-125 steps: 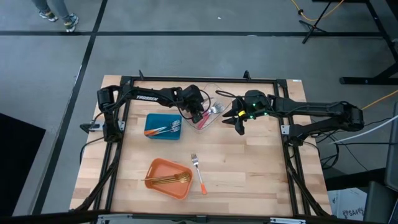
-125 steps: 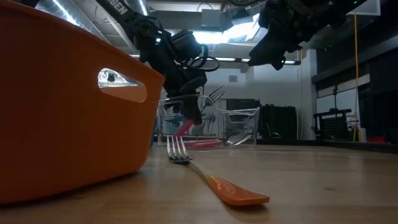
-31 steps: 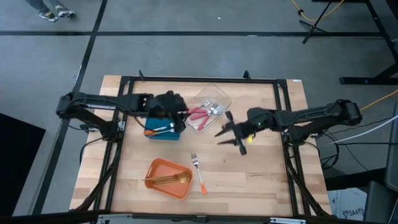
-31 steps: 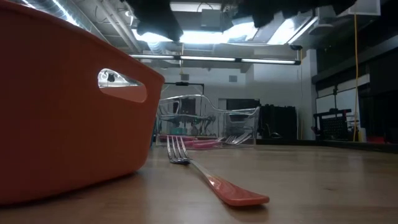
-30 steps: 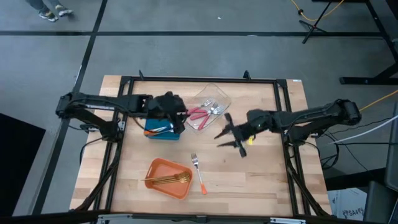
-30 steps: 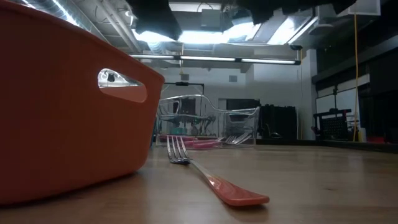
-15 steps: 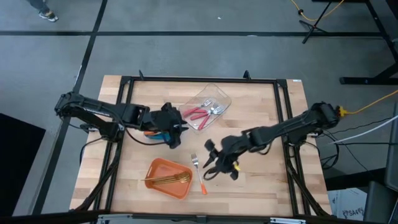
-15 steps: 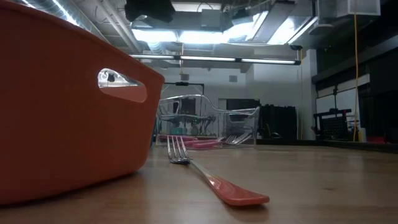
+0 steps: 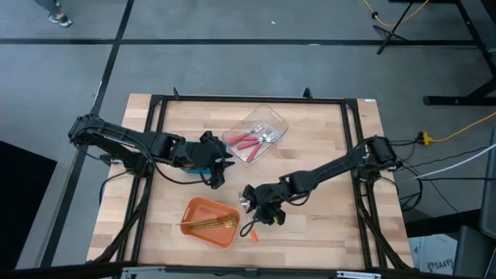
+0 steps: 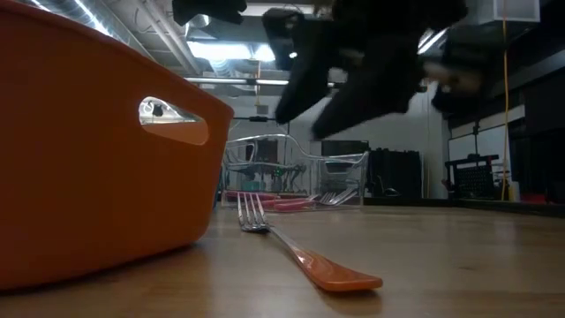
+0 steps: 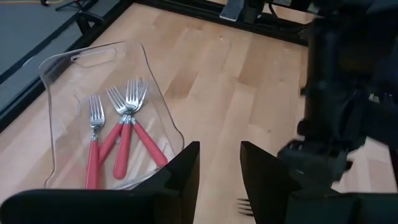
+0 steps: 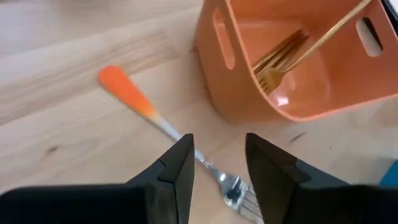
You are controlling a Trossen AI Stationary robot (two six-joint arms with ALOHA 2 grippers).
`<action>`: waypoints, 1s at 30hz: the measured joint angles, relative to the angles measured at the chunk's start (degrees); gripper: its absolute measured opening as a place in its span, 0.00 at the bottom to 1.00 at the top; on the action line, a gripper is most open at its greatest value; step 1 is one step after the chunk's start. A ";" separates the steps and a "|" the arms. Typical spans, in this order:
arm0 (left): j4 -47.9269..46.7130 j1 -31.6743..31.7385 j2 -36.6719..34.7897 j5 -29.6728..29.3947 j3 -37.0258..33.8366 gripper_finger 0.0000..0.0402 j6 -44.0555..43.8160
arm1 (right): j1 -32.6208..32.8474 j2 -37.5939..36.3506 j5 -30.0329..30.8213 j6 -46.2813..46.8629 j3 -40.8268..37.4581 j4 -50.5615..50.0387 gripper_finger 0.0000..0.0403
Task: Sort silverware by color (type)
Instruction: Put the orange fork into the blue bin
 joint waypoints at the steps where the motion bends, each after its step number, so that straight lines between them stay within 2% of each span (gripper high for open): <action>1: 0.04 0.00 0.02 0.02 0.00 0.27 -0.03 | -0.04 0.90 0.04 -0.09 0.01 1.39 0.33; 12: 0.34 0.02 0.02 0.02 0.00 0.27 -0.07 | -1.18 8.23 -1.69 -3.05 0.00 7.33 0.33; 17: 0.47 0.02 0.02 -0.04 -0.02 0.27 -0.07 | -2.12 9.09 -5.59 -2.98 0.00 8.19 0.33; 30: 0.54 0.02 0.02 -0.09 -0.03 0.27 -0.09 | -4.98 11.18 -7.99 -2.46 0.02 8.40 0.33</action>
